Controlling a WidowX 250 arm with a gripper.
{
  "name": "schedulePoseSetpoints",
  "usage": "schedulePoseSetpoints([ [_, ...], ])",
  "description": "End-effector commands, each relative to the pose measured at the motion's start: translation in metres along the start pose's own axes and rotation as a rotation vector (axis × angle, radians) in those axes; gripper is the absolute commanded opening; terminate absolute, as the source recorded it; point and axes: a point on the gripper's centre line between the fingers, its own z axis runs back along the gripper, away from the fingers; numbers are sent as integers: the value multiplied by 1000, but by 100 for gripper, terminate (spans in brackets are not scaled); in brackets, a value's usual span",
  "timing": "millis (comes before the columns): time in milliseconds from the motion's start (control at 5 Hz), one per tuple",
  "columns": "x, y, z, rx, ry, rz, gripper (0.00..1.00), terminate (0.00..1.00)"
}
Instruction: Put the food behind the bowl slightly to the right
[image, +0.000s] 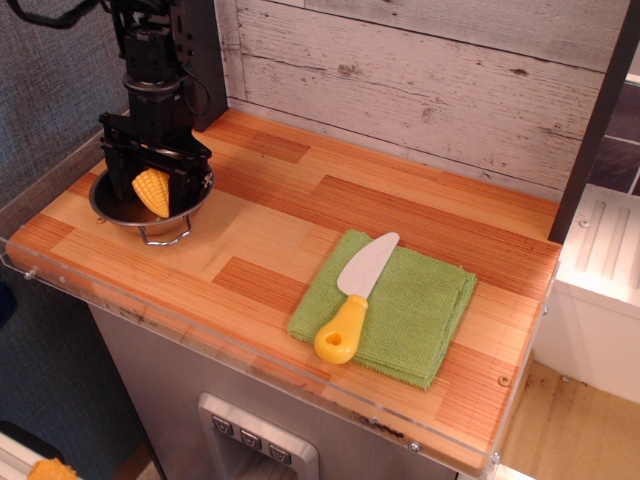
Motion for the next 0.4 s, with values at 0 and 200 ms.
schedulePoseSetpoints([
  [0,0,0,26,1,-38,2,0,0],
  [200,-7,-4,64,-26,-94,8,0,0],
])
